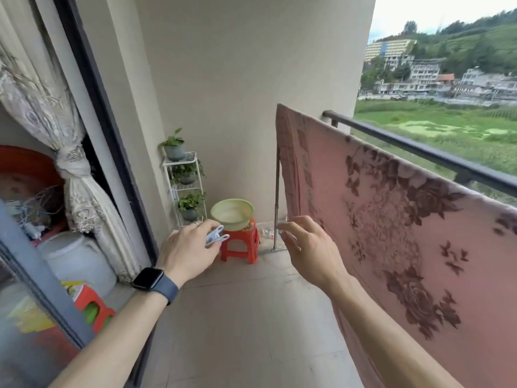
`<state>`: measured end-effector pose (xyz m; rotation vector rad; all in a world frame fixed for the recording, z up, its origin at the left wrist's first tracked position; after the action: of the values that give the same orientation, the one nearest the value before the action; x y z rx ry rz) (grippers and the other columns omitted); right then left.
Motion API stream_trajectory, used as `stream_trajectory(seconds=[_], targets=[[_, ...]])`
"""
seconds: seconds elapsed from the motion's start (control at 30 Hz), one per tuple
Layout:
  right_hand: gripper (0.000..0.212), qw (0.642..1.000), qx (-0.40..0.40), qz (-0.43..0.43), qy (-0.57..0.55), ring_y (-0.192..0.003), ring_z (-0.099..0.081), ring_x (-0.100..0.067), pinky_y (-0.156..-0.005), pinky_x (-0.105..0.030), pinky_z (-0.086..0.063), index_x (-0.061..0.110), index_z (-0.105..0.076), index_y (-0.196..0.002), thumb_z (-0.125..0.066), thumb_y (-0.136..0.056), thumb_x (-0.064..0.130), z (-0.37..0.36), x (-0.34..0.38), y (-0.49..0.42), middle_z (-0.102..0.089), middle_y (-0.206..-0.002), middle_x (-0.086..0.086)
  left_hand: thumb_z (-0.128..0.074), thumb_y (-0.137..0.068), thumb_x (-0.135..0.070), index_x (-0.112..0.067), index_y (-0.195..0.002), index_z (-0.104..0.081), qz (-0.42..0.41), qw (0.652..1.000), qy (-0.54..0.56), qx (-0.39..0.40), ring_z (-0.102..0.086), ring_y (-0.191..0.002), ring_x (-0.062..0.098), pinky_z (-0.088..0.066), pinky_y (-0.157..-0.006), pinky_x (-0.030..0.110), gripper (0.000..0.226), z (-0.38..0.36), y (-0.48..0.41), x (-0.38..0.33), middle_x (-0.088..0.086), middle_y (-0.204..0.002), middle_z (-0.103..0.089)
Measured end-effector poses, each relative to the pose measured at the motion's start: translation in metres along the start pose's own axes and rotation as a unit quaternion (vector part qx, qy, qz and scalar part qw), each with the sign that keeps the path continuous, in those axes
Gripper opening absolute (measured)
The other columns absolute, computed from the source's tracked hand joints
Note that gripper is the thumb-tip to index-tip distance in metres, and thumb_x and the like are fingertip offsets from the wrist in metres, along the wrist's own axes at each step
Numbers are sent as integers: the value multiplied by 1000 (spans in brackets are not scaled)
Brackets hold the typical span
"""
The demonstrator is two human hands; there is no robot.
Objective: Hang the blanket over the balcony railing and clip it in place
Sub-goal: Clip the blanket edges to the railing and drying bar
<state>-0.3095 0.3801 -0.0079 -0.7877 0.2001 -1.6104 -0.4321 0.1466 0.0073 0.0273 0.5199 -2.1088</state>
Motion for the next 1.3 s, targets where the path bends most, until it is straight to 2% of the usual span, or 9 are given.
stream_trajectory(seconds=[0.2, 0.3, 0.4, 0.5, 0.7, 0.9, 1.07, 1.17, 1.3], targets=[[15, 995, 19, -22, -100, -92, -66, -7, -81, -35, -56, 33, -71, -109, -64, -96, 35, -99, -45, -113, -60, -116, 21, -52, -89, -50, -44, -121, -50, 42, 998, 36, 34, -64, -97, 21, -54, -77, 34, 33, -74, -120, 60, -15, -112, -66], [14, 989, 26, -31, -142, -95, -61, 0, -81, -22, -53, 33, -73, -107, -67, -95, 31, -154, -69, -169, -55, -107, 31, -53, -88, -50, -42, -119, -51, 39, 996, 62, 49, -65, -96, 20, -55, -74, 34, 32, -116, -189, 94, -16, -112, -66], [14, 986, 30, -67, -147, -93, -62, -3, -79, -11, -47, 29, -75, -106, -69, -93, 28, -201, -92, -227, -59, -106, 23, -56, -89, -47, -41, -120, -55, 31, 994, 81, 64, -65, -96, 19, -52, -71, 30, 32, -152, -261, 123, -14, -111, -66], [13, 984, 34, -102, -142, -90, -63, -6, -77, -1, -40, 25, -76, -104, -72, -92, 22, -238, -112, -280, -64, -107, 15, -56, -87, -47, -40, -120, -56, 25, 990, 103, 88, -65, -98, 19, -53, -74, 32, 34, -186, -331, 146, -14, -111, -67], [15, 979, 21, -157, -129, -100, -58, 4, -78, -4, -41, 28, -75, -106, -69, -92, 28, -290, -166, -367, -64, -110, 17, -64, -87, -30, -27, -120, -64, 3, 973, 177, 150, -63, -101, 23, -43, -73, 26, 33, -258, -461, 161, -2, -110, -70], [13, 966, -12, -204, -156, -99, -58, 7, -73, -3, -41, 24, -76, -102, -71, -92, 18, -354, -241, -448, -67, -109, 15, -56, -76, -48, -37, -116, -62, -7, 959, 197, 204, -66, -98, 20, -54, -80, 34, 43, -354, -583, 166, -8, -104, -71], [9, 959, -14, -228, -170, -93, -59, -2, -71, -7, -41, 24, -75, -99, -71, -92, 20, -399, -298, -534, -67, -101, 17, -53, -74, -54, -45, -114, -56, -4, 946, 207, 251, -66, -97, 15, -55, -82, 36, 41, -399, -691, 166, -18, -105, -69], [10, 954, 1, -239, -181, -97, -60, -2, -74, -7, -41, 27, -74, -101, -68, -95, 21, -416, -323, -584, -66, -101, 21, -57, -79, -48, -38, -114, -58, -3, 933, 245, 263, -66, -96, 13, -54, -84, 35, 36, -418, -753, 166, -18, -107, -68], [16, 955, 8, -242, -170, -103, -60, -2, -79, -11, -42, 31, -72, -106, -64, -97, 21, -430, -352, -643, -65, -105, 22, -62, -86, -33, -29, -107, -53, 9, 896, 340, 286, -67, -80, 12, -54, -77, 32, 23, -446, -828, 163, -11, -105, -67]])
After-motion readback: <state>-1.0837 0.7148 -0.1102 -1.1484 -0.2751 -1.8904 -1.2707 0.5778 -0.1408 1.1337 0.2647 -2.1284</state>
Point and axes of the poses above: each hand's wrist, its own y-axis away from the middle knuckle, its own z-axis out of the back of the hand, x = y × z, the point moved 1 cm from there along -y, towards the middle knuckle
